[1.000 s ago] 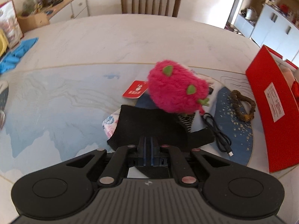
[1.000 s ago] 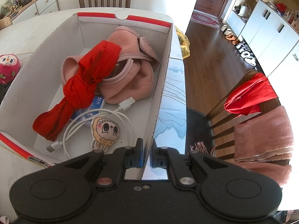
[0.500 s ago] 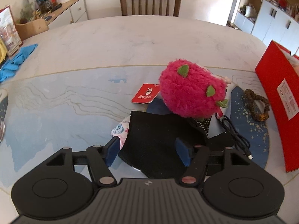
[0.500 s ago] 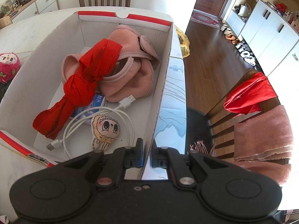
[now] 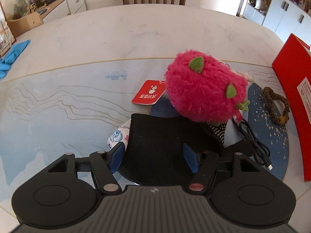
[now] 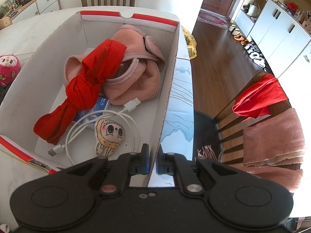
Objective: Organize objects
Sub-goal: 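Lower the left gripper onto the black cloth and close on it, then lift the black cloth with the left gripper toward the cardboard box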
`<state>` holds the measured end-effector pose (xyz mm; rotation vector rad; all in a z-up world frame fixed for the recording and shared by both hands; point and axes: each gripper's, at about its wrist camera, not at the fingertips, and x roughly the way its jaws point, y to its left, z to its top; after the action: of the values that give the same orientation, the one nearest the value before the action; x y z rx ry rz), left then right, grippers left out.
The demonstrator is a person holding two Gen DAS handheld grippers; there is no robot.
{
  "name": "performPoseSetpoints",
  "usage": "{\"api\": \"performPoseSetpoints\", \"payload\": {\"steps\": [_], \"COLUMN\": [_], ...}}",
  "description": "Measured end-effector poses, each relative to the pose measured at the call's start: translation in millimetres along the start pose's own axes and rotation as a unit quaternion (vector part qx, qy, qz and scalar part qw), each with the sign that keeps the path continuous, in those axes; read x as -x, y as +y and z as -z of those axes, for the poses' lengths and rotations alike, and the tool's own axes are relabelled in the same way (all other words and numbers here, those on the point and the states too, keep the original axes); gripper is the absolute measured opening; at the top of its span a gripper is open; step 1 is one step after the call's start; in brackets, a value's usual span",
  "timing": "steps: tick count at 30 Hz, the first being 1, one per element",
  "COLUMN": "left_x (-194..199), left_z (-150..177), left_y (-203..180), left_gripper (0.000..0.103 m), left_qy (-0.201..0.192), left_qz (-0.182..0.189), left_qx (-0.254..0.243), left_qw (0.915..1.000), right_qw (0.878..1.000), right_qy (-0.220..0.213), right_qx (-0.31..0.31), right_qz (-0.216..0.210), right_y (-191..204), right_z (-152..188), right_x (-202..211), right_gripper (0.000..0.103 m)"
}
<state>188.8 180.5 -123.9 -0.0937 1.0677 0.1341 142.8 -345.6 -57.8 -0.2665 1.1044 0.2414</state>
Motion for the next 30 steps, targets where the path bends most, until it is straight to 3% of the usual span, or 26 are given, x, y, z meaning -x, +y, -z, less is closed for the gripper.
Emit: {"api": "performPoseSetpoints", "payload": {"steps": [3,6,11,30], "left_x": [0,4,8,105], "left_z": [1,2,2,-1], "left_y": [-1,-4,-13,-61], "left_gripper": [0.061,0.033,0.012,0.009], "left_qy": [-0.003,-0.010,-0.012,-0.070], "left_qz": [-0.001,0.016,0.021,0.125], "left_qx": [-0.009,-0.018,-0.027,-0.041], "left_qw": [1.0000,0.9997,0.9994,0.9888], "right_qw": [1.000,1.000,1.000,1.000], "right_qy": [0.000,0.000,0.000,-0.003], "right_qx": [0.000,0.000,0.000,0.006], "right_qz": [0.000,0.000,0.000,-0.004], "right_y": [0,0,0,0], "right_z": [1,1,1,-1], "right_x": [0,0,0,0], "right_gripper": [0.006,0.006,0.006,0.005]}}
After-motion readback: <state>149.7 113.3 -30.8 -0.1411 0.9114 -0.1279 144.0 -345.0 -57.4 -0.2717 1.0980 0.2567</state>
